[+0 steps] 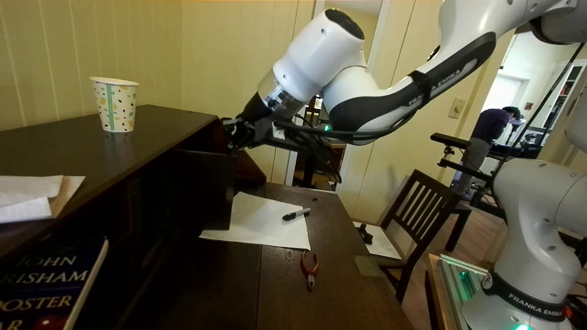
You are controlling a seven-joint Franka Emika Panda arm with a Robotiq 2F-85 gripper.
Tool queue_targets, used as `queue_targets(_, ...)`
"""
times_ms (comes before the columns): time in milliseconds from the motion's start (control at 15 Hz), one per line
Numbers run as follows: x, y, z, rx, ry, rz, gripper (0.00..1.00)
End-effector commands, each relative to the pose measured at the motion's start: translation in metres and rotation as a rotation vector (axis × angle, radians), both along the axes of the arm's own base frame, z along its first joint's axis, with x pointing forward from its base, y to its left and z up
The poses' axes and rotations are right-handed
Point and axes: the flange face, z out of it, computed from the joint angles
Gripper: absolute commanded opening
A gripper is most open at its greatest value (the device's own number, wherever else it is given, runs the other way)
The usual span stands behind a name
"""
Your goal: Open the small door on the desk completely
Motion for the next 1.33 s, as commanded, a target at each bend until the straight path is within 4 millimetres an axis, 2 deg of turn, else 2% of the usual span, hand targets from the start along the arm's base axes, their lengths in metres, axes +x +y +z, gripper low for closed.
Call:
queue_targets(0,-0.061,0.032,0.049,0.117,0.06,0.118,0.0)
queue_targets(67,-0.069,0.035,0.061,0.103,0.075,0.134,0.0)
queue_targets(133,-0.08,0.034,0.079,0.087,0.08,0.142,0.26)
queue_targets(200,-0.092,0.034,0.09,0.155,0.127,0.19,0.28)
queue_targets(267,-0.107,0.042,0.105,0.164,0.108,0.265,0.33)
queue_targets(400,-0.126,0.039,0.146,0.172,0.17,0.367,0.47)
queue_targets(467,-0.133,0.034,0.168,0.171,0.205,0.413,0.54)
queue_targets(533,-0.137,0.027,0.18,0.159,0.248,0.445,0.62)
queue_targets(733,-0.147,0.011,0.202,0.091,0.406,0.466,0.82)
queue_targets(867,-0.146,-0.014,0.225,-0.03,0.466,0.386,0.96)
queue_targets(933,-0.146,-0.019,0.238,-0.079,0.501,0.377,0.99)
queue_targets(1133,-0.151,-0.039,0.284,-0.225,0.544,0.423,1.0)
queue_targets(1200,-0.156,-0.032,0.259,-0.14,0.521,0.405,1.0)
queue_targets(1267,-0.158,-0.035,0.27,-0.149,0.513,0.403,1.0)
